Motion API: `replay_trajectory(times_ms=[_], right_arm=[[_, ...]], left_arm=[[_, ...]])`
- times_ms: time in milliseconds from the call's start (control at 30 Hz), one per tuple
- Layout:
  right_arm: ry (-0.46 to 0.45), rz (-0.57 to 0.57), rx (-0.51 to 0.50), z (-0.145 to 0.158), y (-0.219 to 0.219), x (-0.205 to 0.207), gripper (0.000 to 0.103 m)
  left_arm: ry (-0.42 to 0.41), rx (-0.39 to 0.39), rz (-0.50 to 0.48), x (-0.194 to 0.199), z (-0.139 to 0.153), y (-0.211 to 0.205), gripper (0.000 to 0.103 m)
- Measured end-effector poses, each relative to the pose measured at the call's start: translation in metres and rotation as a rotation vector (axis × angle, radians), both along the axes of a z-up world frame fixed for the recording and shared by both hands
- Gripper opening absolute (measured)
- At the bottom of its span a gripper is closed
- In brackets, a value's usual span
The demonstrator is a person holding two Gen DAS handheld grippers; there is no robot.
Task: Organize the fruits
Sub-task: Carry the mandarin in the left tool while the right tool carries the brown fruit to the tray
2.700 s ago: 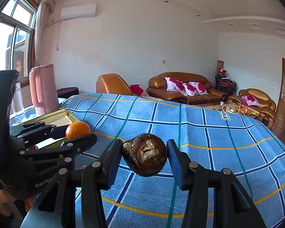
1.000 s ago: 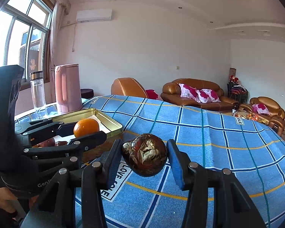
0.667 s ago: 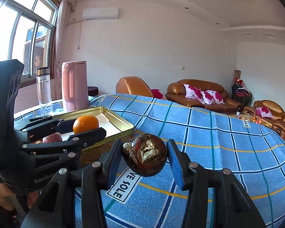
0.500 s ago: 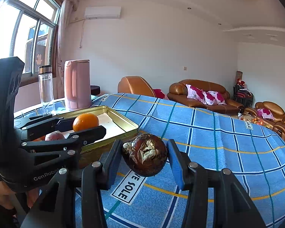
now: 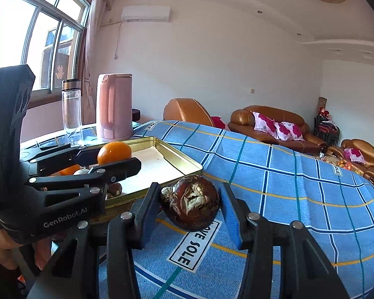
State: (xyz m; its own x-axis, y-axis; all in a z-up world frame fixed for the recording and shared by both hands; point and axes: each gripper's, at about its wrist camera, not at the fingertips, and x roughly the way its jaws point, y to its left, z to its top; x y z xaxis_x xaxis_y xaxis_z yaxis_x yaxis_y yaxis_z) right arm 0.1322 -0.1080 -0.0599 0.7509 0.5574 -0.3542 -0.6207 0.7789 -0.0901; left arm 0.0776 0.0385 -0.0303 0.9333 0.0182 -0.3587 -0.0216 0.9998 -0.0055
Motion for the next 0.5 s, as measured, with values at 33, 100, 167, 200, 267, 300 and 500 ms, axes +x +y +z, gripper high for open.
replay_trajectory(times_ms=[33,100,167,200,267,300,500], right_arm=[[-0.001,0.003,-0.001,0.000,0.003,0.000,0.050],[0.000,0.008,-0.003,0.000,0.006,-0.001,0.050],[0.002,0.014,-0.005,-0.001,0.009,-0.001,0.050],[0.003,0.017,-0.006,-0.001,0.011,-0.002,0.050],[0.004,0.022,-0.009,-0.001,0.014,-0.003,0.050],[0.003,0.025,-0.010,-0.001,0.016,-0.003,0.050],[0.001,0.047,-0.026,-0.002,0.027,-0.008,0.050]], left_arm=[[-0.001,-0.002,0.003,-0.001,0.000,0.002,0.038],[-0.002,-0.005,0.009,-0.003,0.000,0.006,0.038],[-0.002,-0.009,0.012,-0.005,0.000,0.009,0.038],[-0.003,-0.010,0.011,-0.006,0.000,0.010,0.038],[-0.004,-0.006,0.014,-0.009,0.000,0.011,0.038],[-0.004,-0.007,0.014,-0.010,0.000,0.012,0.038],[-0.012,-0.018,0.031,-0.019,0.000,0.023,0.038]])
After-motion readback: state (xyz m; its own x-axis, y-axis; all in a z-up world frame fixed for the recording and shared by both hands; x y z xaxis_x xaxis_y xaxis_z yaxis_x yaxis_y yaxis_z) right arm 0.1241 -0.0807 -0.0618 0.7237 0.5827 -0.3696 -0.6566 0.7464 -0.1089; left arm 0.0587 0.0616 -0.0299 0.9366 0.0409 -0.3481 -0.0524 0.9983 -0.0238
